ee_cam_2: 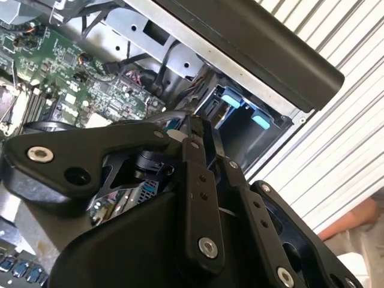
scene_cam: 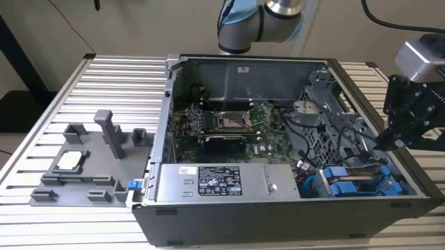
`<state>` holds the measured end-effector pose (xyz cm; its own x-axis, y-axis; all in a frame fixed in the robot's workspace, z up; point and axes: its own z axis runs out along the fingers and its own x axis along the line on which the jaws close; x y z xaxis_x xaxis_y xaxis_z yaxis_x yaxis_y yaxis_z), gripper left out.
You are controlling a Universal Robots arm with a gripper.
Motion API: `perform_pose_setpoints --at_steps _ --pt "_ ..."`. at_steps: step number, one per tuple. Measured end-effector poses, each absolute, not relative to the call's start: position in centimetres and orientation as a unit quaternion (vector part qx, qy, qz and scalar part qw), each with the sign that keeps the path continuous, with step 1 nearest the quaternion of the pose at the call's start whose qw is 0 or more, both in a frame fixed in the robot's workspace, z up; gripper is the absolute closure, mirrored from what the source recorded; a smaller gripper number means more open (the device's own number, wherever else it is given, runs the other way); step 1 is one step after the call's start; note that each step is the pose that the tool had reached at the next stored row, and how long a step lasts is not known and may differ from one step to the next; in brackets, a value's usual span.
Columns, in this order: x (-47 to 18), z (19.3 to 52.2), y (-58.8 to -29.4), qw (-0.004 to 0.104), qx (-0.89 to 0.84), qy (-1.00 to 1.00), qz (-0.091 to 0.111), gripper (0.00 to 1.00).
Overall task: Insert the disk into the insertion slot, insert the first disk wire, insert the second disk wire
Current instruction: 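Insert the first disk wire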
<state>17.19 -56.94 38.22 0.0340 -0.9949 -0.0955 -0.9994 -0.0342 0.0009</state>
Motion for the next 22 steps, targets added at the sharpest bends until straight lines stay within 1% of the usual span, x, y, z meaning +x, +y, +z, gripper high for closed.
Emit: perform_pose_setpoints --at_steps 4,8,11,13,16,20,22 --pt "16.8 37.6 -56.5 0.029 -0.718 0.695 0.031 0.81" --pt "16.6 37.3 -56.5 0.018 -0.718 0.695 0.020 0.81" --pt "16.6 36.8 -56.5 0.016 -0.718 0.696 0.018 0.81" --pt "16.6 36.6 -56.5 0.013 -0.718 0.696 0.015 0.81" --pt "16.6 36.6 -56.5 0.012 -0.718 0.696 0.014 0.81" --pt "16.6 36.4 -56.4 0.001 -0.718 0.696 0.001 0.81" --pt "16.6 36.2 -56.2 -0.001 -0.718 0.696 -0.003 0.81"
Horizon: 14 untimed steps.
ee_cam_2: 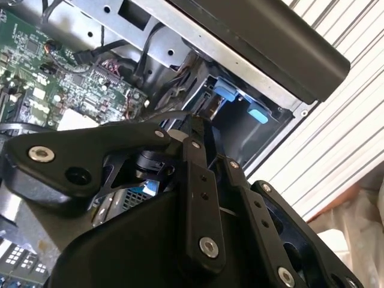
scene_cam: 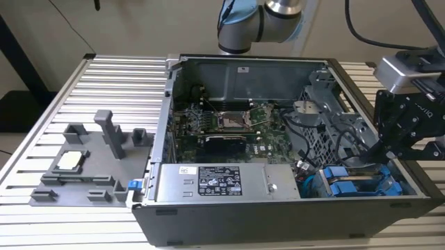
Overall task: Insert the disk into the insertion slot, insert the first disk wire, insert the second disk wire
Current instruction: 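Insert the first disk wire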
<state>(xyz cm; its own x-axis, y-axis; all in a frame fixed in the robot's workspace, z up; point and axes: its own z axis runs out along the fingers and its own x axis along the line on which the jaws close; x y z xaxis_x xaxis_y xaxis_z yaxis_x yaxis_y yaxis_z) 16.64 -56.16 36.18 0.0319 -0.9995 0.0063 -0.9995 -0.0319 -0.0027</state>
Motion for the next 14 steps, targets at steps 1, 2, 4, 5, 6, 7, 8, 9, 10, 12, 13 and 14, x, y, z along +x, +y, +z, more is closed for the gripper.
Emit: perform_pose_setpoints --at_steps 1,2,4,5,6,7,8,9,10,12,13,14 --pt "16.6 36.0 -56.0 0.002 0.718 -0.696 0.004 0.81" --pt "16.6 35.9 -55.9 0.002 0.718 -0.696 0.005 0.81" --pt "16.6 35.5 -55.7 0.002 0.718 -0.696 0.006 0.81" --pt "16.6 35.4 -55.7 0.003 0.718 -0.696 0.006 0.81" --pt "16.6 35.3 -55.7 0.003 0.718 -0.696 0.007 0.81" --pt "16.6 35.1 -55.7 0.004 0.718 -0.696 0.007 0.81" --pt "16.6 35.0 -55.7 0.004 0.718 -0.696 0.007 0.81" --pt "16.6 34.9 -55.7 0.005 0.718 -0.696 0.008 0.81" --pt "16.6 34.9 -55.7 0.006 0.718 -0.696 0.009 0.81" --pt "16.6 34.8 -55.7 0.009 0.718 -0.696 0.012 0.81" --pt "16.6 34.7 -55.7 0.010 0.718 -0.696 0.013 0.81" --pt "16.6 34.6 -55.7 0.011 0.718 -0.696 0.015 0.81"
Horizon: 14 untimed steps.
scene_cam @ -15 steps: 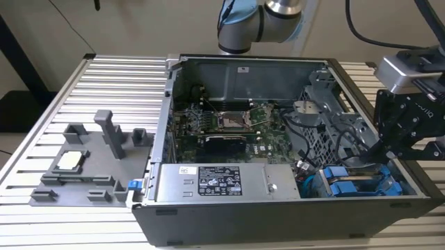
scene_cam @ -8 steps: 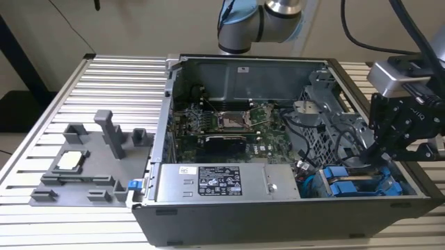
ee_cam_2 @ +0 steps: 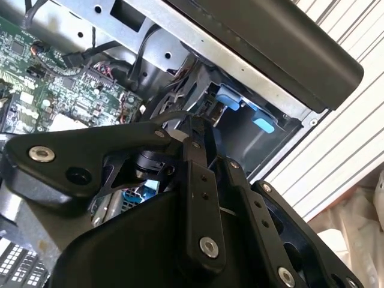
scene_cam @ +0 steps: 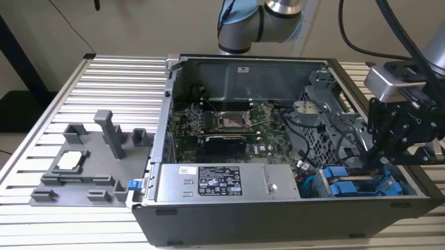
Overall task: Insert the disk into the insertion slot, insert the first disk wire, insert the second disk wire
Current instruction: 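Insert the first disk wire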
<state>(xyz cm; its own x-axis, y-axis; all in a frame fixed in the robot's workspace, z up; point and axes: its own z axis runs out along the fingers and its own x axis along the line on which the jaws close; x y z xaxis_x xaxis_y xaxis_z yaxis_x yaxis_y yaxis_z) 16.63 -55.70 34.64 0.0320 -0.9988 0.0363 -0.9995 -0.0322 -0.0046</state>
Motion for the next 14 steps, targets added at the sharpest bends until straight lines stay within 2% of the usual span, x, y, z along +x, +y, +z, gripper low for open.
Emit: perform_pose_setpoints --at_steps 14 --pt "16.63 34.22 -55.45 0.009 0.718 -0.695 0.024 0.81"
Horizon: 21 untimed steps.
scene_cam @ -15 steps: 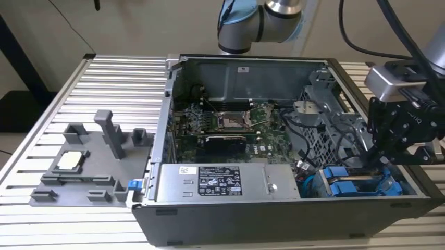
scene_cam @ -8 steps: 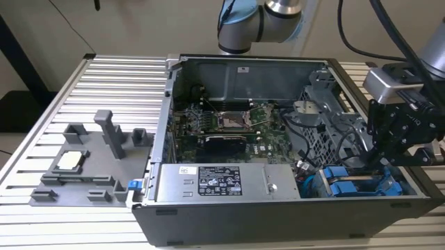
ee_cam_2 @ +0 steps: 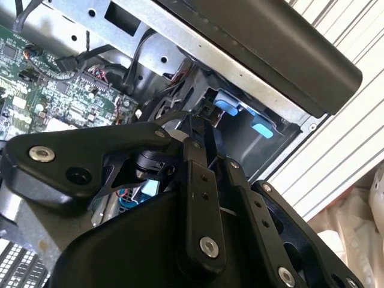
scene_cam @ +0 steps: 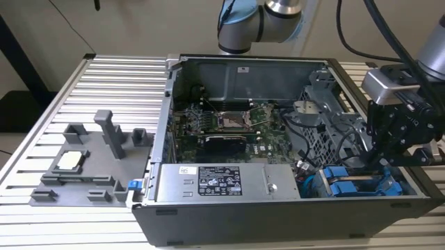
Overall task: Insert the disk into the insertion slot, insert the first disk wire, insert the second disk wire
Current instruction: 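Insert the first disk wire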
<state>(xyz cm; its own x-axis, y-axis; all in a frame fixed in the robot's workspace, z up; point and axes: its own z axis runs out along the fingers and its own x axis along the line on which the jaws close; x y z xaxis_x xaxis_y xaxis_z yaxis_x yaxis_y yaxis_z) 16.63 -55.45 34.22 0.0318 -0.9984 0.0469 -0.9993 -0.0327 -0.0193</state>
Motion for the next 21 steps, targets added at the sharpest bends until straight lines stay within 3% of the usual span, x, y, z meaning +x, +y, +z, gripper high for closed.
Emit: perform_pose_setpoints --at_steps 21 --pt "16.63 33.56 -55.33 0.012 0.718 -0.695 0.026 0.80"
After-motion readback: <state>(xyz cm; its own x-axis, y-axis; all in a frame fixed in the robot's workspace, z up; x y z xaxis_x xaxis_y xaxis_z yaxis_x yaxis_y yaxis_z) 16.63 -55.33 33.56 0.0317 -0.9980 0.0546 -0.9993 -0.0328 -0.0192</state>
